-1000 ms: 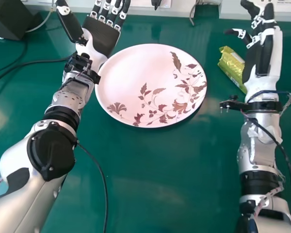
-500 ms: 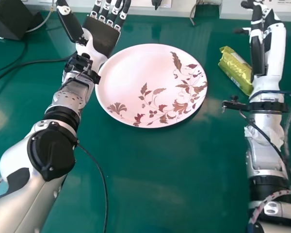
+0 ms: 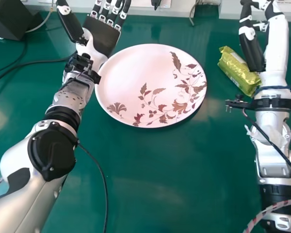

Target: Pick up biscuit and place it in the plate

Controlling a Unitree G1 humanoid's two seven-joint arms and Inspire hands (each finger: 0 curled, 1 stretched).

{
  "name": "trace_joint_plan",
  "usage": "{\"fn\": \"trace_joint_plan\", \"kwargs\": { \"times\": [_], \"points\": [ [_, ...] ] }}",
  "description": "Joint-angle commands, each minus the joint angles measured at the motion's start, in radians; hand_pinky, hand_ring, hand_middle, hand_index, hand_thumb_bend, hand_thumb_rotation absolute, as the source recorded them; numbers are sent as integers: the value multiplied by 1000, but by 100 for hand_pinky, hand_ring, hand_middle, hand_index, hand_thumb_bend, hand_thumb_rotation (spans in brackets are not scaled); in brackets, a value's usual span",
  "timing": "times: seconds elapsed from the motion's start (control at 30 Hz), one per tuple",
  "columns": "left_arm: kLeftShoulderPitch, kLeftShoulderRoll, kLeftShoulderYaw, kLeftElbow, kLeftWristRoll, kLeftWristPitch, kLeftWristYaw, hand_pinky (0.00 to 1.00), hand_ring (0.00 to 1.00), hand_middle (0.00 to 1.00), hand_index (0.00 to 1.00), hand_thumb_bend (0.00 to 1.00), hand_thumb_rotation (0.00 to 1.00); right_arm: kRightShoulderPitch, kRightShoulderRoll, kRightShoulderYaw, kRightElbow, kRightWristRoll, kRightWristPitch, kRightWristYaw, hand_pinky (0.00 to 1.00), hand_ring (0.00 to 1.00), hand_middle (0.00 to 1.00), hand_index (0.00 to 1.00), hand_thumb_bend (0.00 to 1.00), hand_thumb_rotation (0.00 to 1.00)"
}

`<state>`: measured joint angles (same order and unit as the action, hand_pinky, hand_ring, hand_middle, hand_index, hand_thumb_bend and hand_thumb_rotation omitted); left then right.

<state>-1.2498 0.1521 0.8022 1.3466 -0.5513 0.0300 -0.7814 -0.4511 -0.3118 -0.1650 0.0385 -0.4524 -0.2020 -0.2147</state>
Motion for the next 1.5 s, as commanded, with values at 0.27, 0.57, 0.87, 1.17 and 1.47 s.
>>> {"fn": "trace_joint_plan", "kwargs": {
  "times": [0.27, 0.57, 0.87, 1.17, 1.47],
  "points": [
    [-9, -19, -10, 3, 0, -1, -8, 77, 91, 98, 100, 100, 73, 52, -45, 29, -141, -81, 145, 34, 53, 79, 86, 74, 61, 29],
    [-7, -30, -15, 1, 4, 0, -24, 81, 91, 97, 100, 100, 71, 99, -84, 39, -227, -138, 221, 64, 54, 81, 87, 71, 63, 26],
    [-6, -43, -18, 1, 6, -1, -23, 93, 95, 100, 100, 100, 69, 138, -112, 37, -292, -178, 290, 110, 54, 82, 87, 72, 68, 25],
    [-7, -49, -15, 1, 3, 2, -16, 96, 97, 100, 100, 100, 68, 137, -147, 53, -314, -236, 362, 170, 54, 82, 87, 73, 71, 22],
    [-6, -57, -17, 2, 7, -7, -23, 96, 98, 100, 100, 100, 67, 122, -182, 64, -315, -276, 400, 221, 55, 82, 89, 74, 69, 23]
  ]
}}
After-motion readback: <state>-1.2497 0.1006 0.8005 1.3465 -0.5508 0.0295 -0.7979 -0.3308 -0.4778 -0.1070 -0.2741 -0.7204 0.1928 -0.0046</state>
